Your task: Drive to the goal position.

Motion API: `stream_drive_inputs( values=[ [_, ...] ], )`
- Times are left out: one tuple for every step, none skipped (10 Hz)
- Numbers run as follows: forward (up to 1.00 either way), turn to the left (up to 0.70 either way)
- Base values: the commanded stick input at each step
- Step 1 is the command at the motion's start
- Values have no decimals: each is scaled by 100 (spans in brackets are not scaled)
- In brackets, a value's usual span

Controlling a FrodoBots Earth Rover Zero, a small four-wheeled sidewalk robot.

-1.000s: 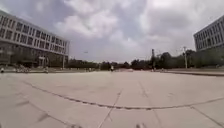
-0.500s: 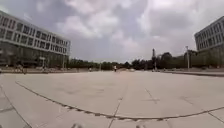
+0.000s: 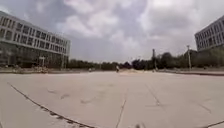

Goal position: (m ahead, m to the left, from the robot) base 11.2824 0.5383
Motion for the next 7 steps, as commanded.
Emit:
stream_drive_inputs(
  values=[
    [70, 0],
    [70, 0],
    [70, 0],
    [70, 0],
    [70, 0],
    [70, 0],
    [70, 0]
  ],
)
